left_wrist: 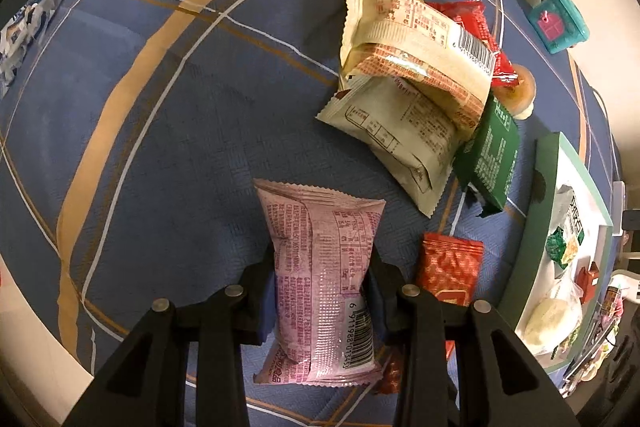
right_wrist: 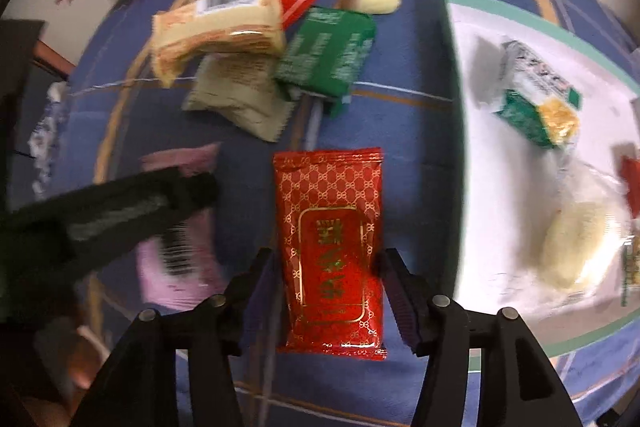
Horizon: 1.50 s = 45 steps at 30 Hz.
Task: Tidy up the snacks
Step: 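Lift the pink bar pack with the left tool while the right tool lifts the red cake pack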
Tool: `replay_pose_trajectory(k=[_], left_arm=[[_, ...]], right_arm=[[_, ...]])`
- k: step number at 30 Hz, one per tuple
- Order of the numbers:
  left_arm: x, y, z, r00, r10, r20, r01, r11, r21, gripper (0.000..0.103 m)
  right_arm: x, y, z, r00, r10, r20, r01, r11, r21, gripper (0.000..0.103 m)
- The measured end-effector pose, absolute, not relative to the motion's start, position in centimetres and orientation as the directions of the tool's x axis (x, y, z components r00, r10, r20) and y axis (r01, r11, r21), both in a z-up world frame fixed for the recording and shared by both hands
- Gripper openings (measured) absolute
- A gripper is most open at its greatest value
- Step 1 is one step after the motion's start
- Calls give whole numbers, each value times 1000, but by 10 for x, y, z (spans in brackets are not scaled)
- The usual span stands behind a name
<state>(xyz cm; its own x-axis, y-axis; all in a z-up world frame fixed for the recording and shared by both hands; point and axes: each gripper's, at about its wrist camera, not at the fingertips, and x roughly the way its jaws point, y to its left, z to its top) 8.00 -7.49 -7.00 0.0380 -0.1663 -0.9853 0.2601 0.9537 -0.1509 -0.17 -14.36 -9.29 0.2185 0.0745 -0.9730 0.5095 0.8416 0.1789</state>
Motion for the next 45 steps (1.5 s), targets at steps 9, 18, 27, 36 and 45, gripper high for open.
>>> replay_pose_trajectory(k=[9, 18, 27, 36, 45], left_arm=[[91, -69, -79, 30, -184, -982, 244, 954, -171, 40], [94, -72, -79, 35, -178, -983, 254, 953, -163, 40], [95, -72, -81, 51, -169, -984, 255, 955, -151, 40], [88, -70, -56, 101, -200, -975, 242, 955, -171, 39], [82, -68, -13, 190, -258, -947, 235, 949, -212, 39]], right_arm=[[20, -115, -105, 171, -74, -983, 466, 885, 14, 60], [17, -111, -100, 179, -101, -979, 454, 891, -9, 55], [6, -119, -86, 183, -101, -978, 463, 886, -5, 52], [-7, -137, -75, 211, -9, -977, 509, 855, 102, 48], [-23, -151, -32, 324, 57, -944, 512, 829, 226, 48]])
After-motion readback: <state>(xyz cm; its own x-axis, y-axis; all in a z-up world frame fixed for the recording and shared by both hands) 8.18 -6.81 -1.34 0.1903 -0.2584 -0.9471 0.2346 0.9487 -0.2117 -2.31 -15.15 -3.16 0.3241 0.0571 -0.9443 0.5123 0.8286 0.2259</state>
